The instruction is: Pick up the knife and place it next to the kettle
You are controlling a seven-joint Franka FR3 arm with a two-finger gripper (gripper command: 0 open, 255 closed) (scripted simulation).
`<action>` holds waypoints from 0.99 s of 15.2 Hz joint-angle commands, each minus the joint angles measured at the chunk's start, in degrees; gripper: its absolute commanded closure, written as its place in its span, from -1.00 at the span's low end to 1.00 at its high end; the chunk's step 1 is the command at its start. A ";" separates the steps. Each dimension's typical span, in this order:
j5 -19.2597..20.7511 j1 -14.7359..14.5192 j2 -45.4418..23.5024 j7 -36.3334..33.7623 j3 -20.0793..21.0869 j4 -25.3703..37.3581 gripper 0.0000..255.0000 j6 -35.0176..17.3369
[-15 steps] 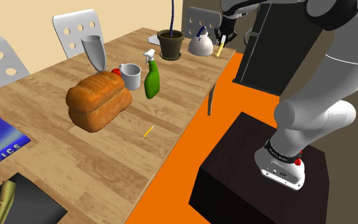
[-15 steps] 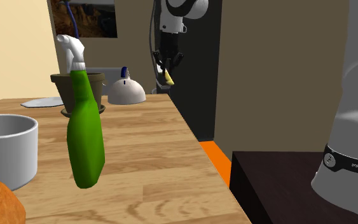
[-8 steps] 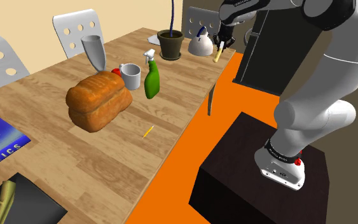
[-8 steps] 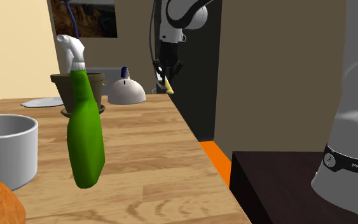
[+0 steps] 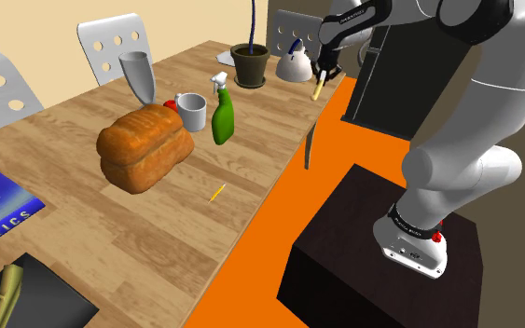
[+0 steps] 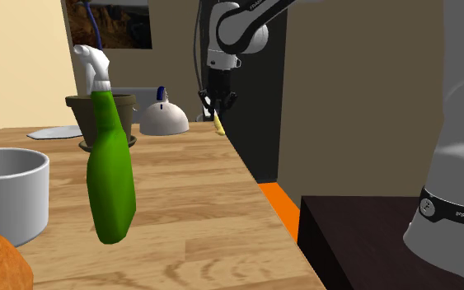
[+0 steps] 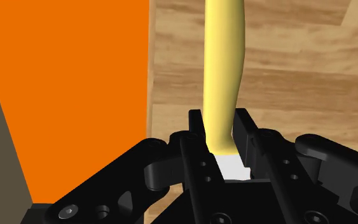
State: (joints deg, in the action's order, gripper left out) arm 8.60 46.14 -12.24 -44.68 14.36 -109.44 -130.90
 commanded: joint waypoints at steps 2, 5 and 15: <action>0.51 -0.06 -0.85 -0.42 -0.15 -1.41 1.00 -2.25; 1.10 -0.17 -1.95 -0.92 -0.33 -2.38 1.00 -4.25; 2.07 -0.39 -3.73 -1.71 -0.67 -3.59 1.00 -7.15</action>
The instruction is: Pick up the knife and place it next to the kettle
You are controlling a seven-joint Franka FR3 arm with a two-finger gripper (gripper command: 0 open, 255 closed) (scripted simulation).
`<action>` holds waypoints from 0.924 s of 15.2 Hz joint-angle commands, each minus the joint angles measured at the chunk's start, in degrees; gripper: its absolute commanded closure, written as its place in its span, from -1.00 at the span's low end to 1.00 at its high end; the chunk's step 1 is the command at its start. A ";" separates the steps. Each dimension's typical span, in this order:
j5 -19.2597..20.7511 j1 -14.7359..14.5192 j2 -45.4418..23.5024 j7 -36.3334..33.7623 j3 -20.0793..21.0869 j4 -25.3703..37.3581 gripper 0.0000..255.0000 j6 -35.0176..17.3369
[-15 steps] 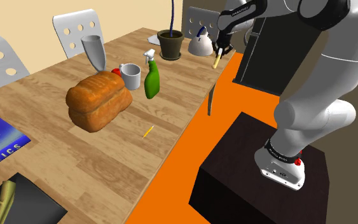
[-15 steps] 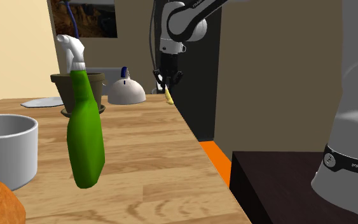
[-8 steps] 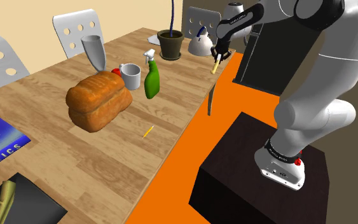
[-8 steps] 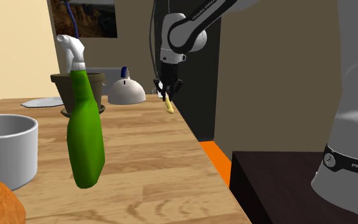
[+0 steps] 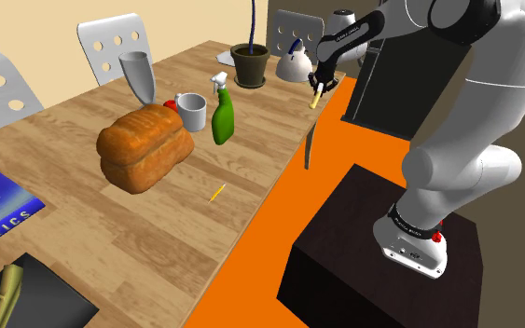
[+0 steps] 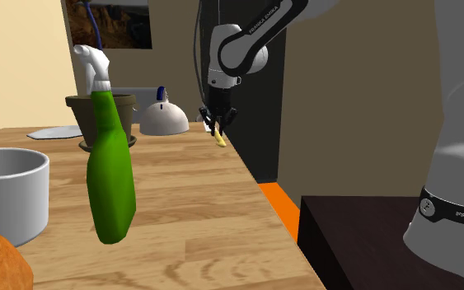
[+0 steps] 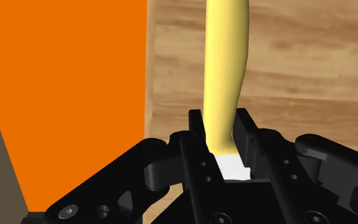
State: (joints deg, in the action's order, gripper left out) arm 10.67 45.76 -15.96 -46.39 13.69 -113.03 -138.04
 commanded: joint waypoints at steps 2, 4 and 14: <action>0.00 -0.01 -0.01 -0.01 0.00 0.00 1.00 -0.02; 0.00 0.00 -0.01 -0.01 0.00 0.00 -1.00 -0.02; -2.20 0.41 4.95 1.43 0.80 0.86 -1.00 5.59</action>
State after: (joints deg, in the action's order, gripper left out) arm 8.63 46.14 -11.31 -45.07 14.45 -112.28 -132.90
